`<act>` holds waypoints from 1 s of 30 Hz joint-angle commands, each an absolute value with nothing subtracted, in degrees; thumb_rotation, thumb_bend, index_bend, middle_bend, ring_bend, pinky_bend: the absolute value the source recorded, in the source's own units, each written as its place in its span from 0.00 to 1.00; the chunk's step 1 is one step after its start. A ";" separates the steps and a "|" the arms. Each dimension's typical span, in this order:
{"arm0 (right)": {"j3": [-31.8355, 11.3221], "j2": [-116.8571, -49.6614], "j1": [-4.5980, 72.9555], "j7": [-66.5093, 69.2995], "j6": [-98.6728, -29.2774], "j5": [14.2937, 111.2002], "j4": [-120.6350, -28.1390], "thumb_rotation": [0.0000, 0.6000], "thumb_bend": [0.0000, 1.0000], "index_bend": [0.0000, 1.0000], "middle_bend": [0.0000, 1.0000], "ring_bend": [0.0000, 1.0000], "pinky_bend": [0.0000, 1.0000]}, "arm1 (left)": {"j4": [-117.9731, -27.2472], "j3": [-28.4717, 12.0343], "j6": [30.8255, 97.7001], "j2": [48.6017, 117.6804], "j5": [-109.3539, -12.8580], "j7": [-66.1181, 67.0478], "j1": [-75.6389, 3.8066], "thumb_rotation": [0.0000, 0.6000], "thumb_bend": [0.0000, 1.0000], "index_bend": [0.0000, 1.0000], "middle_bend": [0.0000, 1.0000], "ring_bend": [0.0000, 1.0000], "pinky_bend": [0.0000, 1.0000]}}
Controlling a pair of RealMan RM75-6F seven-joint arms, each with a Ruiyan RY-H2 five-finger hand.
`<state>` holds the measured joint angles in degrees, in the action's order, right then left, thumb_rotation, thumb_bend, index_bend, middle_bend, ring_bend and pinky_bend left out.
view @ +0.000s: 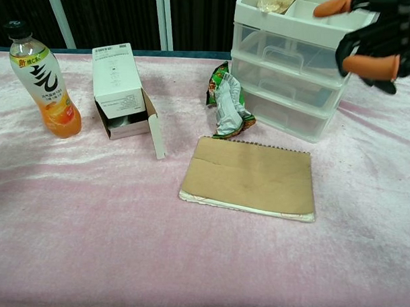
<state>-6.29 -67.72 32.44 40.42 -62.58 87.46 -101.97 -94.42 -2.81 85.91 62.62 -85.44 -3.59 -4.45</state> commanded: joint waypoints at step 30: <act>-17.95 -92.62 39.65 30.92 -51.25 58.96 -85.54 1.00 0.52 0.00 0.59 0.68 0.76 | -93.41 -2.30 85.76 62.70 -86.89 -3.22 -4.84 1.00 0.36 0.04 0.01 0.00 0.00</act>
<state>-17.45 -92.01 39.88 31.13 -50.65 59.41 -85.92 -93.41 -2.30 85.76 62.70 -86.88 -3.23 -4.84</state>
